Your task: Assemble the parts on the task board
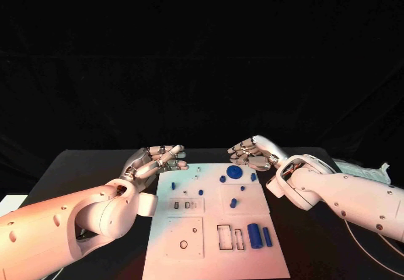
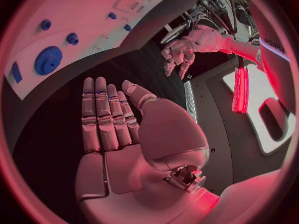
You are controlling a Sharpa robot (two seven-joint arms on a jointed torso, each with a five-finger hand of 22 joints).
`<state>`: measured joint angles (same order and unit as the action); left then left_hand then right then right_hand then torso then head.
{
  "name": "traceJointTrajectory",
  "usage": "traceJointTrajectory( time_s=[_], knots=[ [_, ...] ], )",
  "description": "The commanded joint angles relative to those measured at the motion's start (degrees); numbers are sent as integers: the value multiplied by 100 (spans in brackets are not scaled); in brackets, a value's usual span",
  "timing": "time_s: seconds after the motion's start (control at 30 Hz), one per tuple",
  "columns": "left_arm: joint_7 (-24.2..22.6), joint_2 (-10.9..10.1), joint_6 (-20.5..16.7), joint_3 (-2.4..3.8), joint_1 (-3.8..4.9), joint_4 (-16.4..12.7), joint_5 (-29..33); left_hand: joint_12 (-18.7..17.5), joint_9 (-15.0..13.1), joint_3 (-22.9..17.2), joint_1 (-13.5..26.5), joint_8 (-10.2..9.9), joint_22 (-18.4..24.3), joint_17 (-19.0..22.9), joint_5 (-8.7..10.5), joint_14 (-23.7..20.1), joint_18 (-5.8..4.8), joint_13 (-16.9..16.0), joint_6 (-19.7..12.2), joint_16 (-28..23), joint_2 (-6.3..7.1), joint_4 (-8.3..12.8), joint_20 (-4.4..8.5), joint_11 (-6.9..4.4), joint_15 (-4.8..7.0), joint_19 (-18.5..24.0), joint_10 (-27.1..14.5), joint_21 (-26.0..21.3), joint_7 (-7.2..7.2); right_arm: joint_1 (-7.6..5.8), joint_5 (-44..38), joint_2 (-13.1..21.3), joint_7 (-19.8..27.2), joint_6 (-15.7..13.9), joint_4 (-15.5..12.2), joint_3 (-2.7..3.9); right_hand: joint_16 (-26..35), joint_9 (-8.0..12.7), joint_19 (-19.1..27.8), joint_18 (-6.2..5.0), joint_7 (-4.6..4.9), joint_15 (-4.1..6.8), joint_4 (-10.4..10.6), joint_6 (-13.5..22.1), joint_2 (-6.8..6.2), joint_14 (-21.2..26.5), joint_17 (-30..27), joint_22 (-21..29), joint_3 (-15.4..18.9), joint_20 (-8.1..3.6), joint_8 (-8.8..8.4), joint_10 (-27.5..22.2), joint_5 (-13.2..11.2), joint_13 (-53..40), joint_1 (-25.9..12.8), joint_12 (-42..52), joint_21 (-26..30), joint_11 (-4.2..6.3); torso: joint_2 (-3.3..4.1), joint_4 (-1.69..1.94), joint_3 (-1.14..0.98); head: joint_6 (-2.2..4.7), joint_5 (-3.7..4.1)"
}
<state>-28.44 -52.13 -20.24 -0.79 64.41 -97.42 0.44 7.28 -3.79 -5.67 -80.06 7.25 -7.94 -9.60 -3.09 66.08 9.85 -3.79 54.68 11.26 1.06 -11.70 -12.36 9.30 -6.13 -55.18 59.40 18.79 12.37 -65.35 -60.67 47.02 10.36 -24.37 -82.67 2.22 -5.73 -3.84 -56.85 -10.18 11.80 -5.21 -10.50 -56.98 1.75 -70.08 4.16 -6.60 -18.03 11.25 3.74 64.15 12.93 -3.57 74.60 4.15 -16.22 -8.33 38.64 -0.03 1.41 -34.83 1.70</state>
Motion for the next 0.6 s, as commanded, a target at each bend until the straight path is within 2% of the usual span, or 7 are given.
traceJointTrajectory(
  time_s=[0.03,0.17,0.27,0.4,0.43,0.6],
  knots=[
    [96,-64,263,13,29,-184,57,-52,6,4,8,-36,12,-14,0,4,62,5,20,-50,-62,38,-16,17,-16,-40,28,-47,41,-53,-1856,-19,-947,401,-50,12,-269,-10,-687,-39,-161,292,-30,-308,-237,-925,158,-298,-64,-351,25,415,-278,-11,74,-47,-639,191,199,45,33,49,41],
    [126,-132,267,21,47,-349,71,-65,7,10,11,-47,19,-19,0,1,61,5,18,-65,-65,42,-18,21,-20,-38,27,-57,46,-115,-2584,-53,-1347,638,-114,20,-619,-5,-1055,-27,-249,447,45,-366,-321,-1591,389,-568,20,-548,9,489,-318,-6,58,-59,-1135,289,306,68,42,91,74],
    [143,-161,266,25,53,-422,75,-76,7,14,13,-57,25,-25,0,-3,60,5,17,-78,-68,46,-20,26,-23,-37,25,-66,51,-160,-2921,-94,-1523,773,-124,24,-1151,-1,-1110,-3,-294,495,135,-384,-378,-1651,722,-809,-5,-625,2,502,-325,-6,63,-54,-1528,331,369,77,54,114,94],
    [156,-190,261,33,59,-503,78,-85,7,18,16,-65,30,-29,0,-4,60,4,16,-87,-69,49,-22,29,-26,-36,23,-72,55,-229,-3304,-151,-1716,948,-143,26,-2029,2,-1112,-13,-300,521,293,-361,-468,-1645,1237,-1129,-104,-652,-6,460,-350,-7,38,-55,-2036,353,451,89,66,160,119],
    [159,-198,260,36,60,-521,78,-88,7,20,17,-68,31,-30,0,-5,59,4,15,-90,-69,50,-23,30,-27,-36,22,-75,57,-247,-3381,-161,-1758,995,-151,26,-2244,3,-1125,-29,-316,500,330,-351,-499,-1653,1360,-1204,-127,-664,-9,427,-364,-4,30,-61,-2156,355,472,92,68,171,124],
    [172,-219,258,43,64,-567,79,-100,8,27,20,-79,37,-36,0,-6,59,4,11,-102,-69,54,-25,35,-30,-36,18,-83,65,-309,-3610,-201,-1909,1182,-159,27,-3084,0,-1071,-19,-337,522,517,-337,-620,-1582,1865,-1517,-245,-631,-8,352,-413,-4,10,-52,-2632,334,539,105,77,186,141]
  ],
)
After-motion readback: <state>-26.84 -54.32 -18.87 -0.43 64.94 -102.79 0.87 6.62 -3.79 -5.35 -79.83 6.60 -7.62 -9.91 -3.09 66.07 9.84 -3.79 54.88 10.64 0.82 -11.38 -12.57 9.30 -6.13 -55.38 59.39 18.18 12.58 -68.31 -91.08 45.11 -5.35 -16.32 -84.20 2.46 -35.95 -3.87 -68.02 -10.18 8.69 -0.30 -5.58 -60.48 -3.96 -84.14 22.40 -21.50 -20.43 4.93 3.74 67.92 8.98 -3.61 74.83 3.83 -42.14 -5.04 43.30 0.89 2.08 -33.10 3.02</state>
